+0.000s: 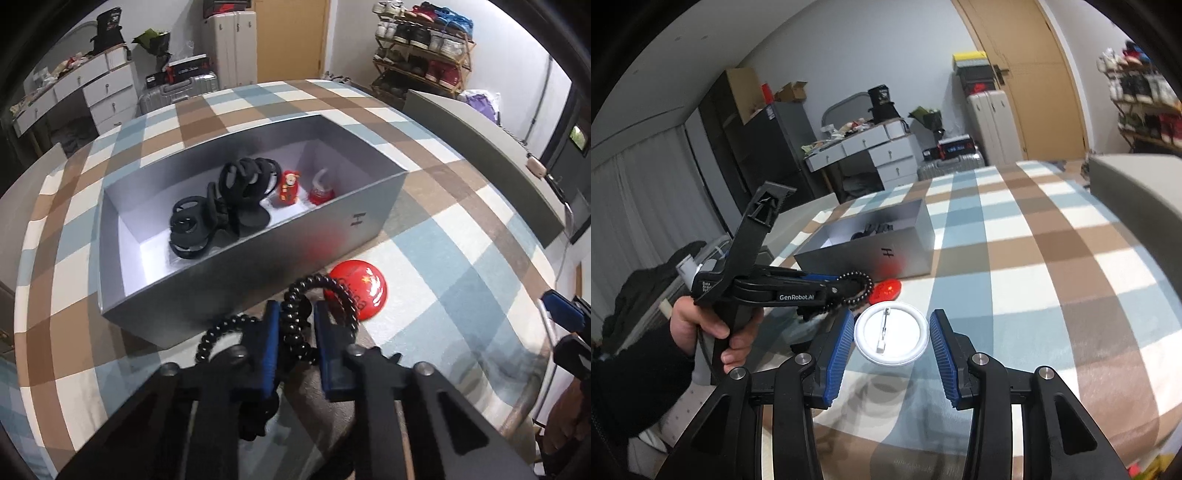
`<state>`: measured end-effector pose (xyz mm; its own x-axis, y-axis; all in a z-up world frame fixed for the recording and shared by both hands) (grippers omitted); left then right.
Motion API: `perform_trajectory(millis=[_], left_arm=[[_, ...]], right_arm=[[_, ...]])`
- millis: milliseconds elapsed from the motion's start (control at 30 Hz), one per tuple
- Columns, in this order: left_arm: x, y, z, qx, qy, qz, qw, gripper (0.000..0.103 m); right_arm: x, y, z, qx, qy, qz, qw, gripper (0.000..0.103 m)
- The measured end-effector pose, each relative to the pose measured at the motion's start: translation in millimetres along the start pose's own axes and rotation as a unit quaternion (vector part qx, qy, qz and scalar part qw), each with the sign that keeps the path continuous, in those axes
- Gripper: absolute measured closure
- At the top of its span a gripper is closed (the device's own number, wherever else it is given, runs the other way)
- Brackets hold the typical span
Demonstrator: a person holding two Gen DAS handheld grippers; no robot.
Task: Organize jewelry
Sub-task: 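Carry the white badge with the right gripper while the left gripper carries the coil to the box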
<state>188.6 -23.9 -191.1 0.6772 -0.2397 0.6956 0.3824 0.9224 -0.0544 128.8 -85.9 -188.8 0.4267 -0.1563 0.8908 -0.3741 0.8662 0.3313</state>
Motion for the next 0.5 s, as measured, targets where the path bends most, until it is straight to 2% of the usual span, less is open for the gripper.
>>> perform_trajectory(millis=[200,500], left_arm=[[4.6,-6.2,5.9,0.026,-0.018,-0.036,0.9988,0.097],[13.6,-8.9,29.8,0.027,-0.049,-0.035,0.9978,0.098]], right_arm=[[2.2,4.9,4.5,-0.001,-0.007,0.011,1.000,0.061],[5.3,13.3,9.5,0.002,-0.012,0.019,1.000,0.061]])
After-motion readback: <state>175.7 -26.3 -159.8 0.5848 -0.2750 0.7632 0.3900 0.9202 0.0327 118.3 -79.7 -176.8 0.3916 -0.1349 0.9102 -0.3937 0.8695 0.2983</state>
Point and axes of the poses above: each gripper's, at about its wrist camera, not at the fingertips, and z roughly against the way its jaws point, y to its left, x to its top, the point moved 9 cm from there along -z, roughly the way its jaws point, and after that the axes turned 10 degrees about -y, right-handed, at the moved point
